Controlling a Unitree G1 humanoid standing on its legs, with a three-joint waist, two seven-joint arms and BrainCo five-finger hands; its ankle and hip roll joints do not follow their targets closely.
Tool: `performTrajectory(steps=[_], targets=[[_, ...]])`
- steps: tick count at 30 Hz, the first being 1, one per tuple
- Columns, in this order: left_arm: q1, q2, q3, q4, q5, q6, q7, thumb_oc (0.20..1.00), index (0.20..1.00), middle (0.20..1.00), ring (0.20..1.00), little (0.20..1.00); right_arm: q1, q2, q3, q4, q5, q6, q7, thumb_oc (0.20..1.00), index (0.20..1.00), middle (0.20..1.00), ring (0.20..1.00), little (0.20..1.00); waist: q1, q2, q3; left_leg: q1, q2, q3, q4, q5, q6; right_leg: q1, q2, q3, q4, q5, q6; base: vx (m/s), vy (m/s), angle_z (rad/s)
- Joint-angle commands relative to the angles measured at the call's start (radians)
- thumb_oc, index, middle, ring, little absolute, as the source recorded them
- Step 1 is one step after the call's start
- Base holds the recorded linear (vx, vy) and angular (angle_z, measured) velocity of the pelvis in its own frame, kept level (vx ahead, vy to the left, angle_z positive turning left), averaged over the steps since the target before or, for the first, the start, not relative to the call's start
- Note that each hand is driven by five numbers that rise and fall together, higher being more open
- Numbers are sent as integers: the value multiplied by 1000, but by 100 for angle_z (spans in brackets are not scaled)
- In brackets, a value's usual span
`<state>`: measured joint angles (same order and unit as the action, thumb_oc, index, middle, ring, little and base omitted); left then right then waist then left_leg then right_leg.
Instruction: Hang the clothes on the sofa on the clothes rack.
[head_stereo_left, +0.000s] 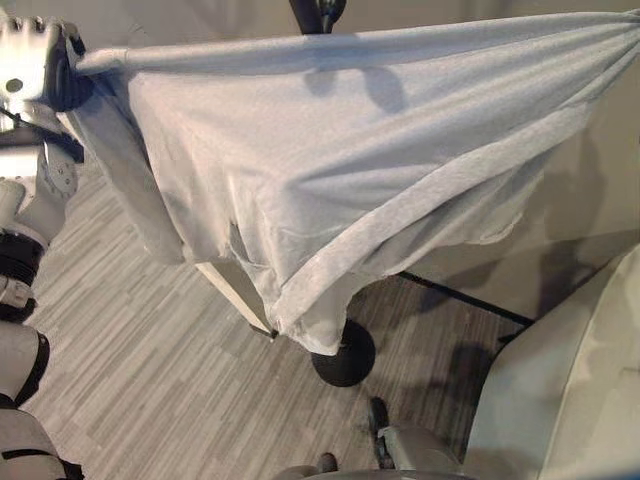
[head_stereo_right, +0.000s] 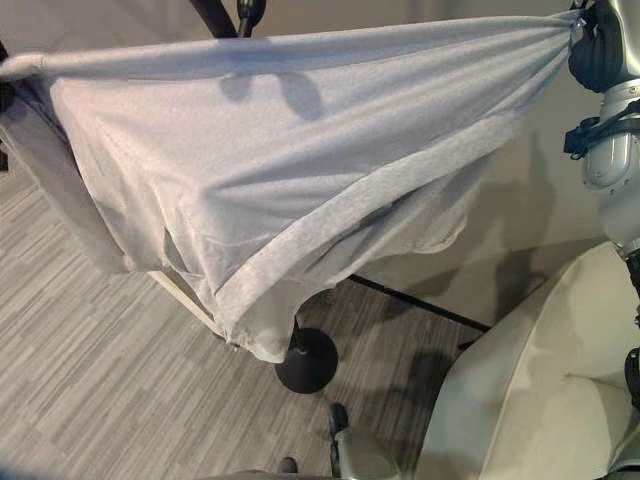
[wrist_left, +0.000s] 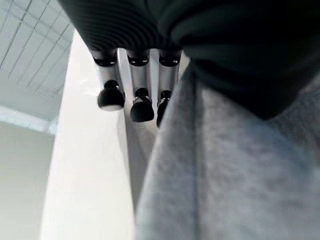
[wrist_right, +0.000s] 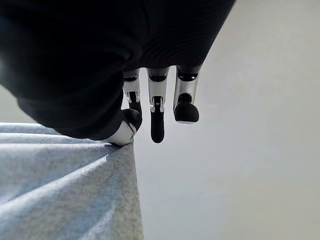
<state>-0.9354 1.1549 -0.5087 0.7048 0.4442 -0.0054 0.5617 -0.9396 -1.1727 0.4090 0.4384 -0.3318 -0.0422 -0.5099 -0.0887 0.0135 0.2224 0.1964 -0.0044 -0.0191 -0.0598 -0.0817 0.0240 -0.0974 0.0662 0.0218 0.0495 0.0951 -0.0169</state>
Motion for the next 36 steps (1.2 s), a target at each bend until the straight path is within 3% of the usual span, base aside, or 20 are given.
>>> performTrajectory(steps=[1,3,4,5,6,9,13,14,16,18,19,20,21,22,23,25,26,30,36], targets=[[75,-86,25,60,45,-11,-70,200,200,200,200,200,32,-5,-55,18,16,1,21,200,200,200,200,200,-52,-2,-31,-2,34,27,-27,119,-29,131,-88,32,-104,11,64,0,0,0],[128,-182,37,90,42,-13,-100,200,200,200,200,200,77,39,-62,20,19,-4,44,200,200,200,200,200,-59,-7,-23,-6,33,28,-27,116,-30,127,-89,35,-103,12,63,5,-17,-7],[130,-185,37,91,43,-14,-100,200,200,200,200,200,80,38,-62,19,18,-5,45,200,200,200,200,200,-58,-5,-26,-6,33,27,-27,116,-30,127,-89,35,-103,12,63,2,-22,-15],[184,-329,40,159,19,-18,-146,200,200,200,200,200,103,107,-40,58,31,-7,71,200,200,200,200,200,-64,-12,-12,-17,31,25,-27,113,-30,118,-89,39,-104,13,63,6,-16,-15],[185,-334,40,163,19,-20,-144,200,200,200,200,200,99,106,-32,62,32,-8,70,200,200,200,200,200,-65,-9,-15,-18,30,25,-27,113,-30,117,-89,39,-104,13,64,7,-22,-12],[255,-481,83,113,14,-25,-169,200,200,200,200,200,121,174,-22,103,36,-1,82,200,200,200,200,200,-62,-12,2,-37,29,23,-27,109,-29,100,-85,41,-108,12,64,-12,-19,-11],[279,-515,103,95,12,-24,-171,200,200,200,200,200,141,192,-32,101,32,1,83,200,200,200,200,200,-61,-12,2,-43,29,23,-27,107,-29,95,-83,43,-109,11,64,-6,-18,-4],[350,-601,187,36,-10,-28,-170,200,200,200,200,200,221,247,-74,85,14,2,90,200,200,200,200,200,-58,-19,9,-50,30,23,-27,111,-27,87,-82,45,-115,15,64,-1,-55,-2],[381,-637,228,12,-33,-27,-168,200,200,200,200,200,264,274,-97,76,7,3,92,200,200,200,200,200,-56,-21,2,-50,31,23,-27,108,-26,89,-80,45,-119,12,64,37,-48,1],[470,-808,390,-70,-213,-53,-173,200,200,200,200,200,382,375,-161,56,-9,-3,96,200,200,200,200,200,-56,-23,-23,-55,35,24,-27,110,-25,87,-76,50,-124,13,62,58,-59,5],[488,-877,441,-84,-308,-63,-186,354,354,354,354,354,421,419,-178,48,-11,-12,98,200,200,200,200,200,-56,-22,-29,-55,36,24,-27,112,-25,84,-75,52,-125,14,60,36,-46,6],[517,-952,492,-120,-416,-64,-214,1000,1000,1000,1000,1000,467,455,-189,34,-22,-24,104,200,200,200,200,200,-55,-19,-43,-58,38,23,-27,114,-25,80,-74,55,-124,16,57,45,-32,4],[552,-1032,547,-168,-538,-66,-246,1000,1000,1000,1000,1000,520,494,-207,17,-17,-33,114,200,200,200,200,200,-55,-10,-63,-60,41,22,-27,114,-25,76,-71,57,-123,18,55,36,-16,4],[553,-1032,546,-168,-538,-66,-246,1000,1000,1000,1000,1000,521,494,-207,16,-17,-33,114,200,200,200,200,200,-55,-10,-66,-63,41,22,-27,114,-25,73,-71,57,-123,18,55,72,-9,-1],[627,-1098,563,-236,-622,-76,-297,1000,1000,1000,1000,1000,611,563,-244,-37,16,-53,159,200,200,200,200,200,-55,3,-97,-62,47,18,-27,110,-27,70,-67,60,-123,17,52,52,-3,-1],[667,-1115,565,-263,-659,-79,-321,1000,1000,1000,1000,1000,652,593,-253,-69,37,-64,182,200,200,200,200,200,-53,8,-111,-62,49,17,-27,112,-28,67,-64,62,-123,19,51,33,-5,-1],[731,-1116,574,-272,-664,-79,-343,1000,1000,1000,1000,1000,704,646,-268,-112,95,-76,229,1000,1000,1000,1000,1000,-53,13,-130,-67,51,15,-27,123,-31,63,-65,63,-124,24,51,59,-40,-2],[820,-1144,653,-187,-764,-40,-389,1000,1000,1000,1000,1000,783,694,-296,-146,189,-75,310,1000,1000,1000,1000,1000,-49,35,-177,-65,62,17,-27,119,-35,68,-59,63,-131,13,52,37,-8,-4],[899,-1082,719,-18,-708,-49,-394,1000,1000,1000,1000,1000,855,709,-374,-160,241,-68,335,1000,1000,1000,1000,1000,-40,33,-209,-65,67,18,-27,124,-40,70,-62,59,-133,13,52,0,0,0]])
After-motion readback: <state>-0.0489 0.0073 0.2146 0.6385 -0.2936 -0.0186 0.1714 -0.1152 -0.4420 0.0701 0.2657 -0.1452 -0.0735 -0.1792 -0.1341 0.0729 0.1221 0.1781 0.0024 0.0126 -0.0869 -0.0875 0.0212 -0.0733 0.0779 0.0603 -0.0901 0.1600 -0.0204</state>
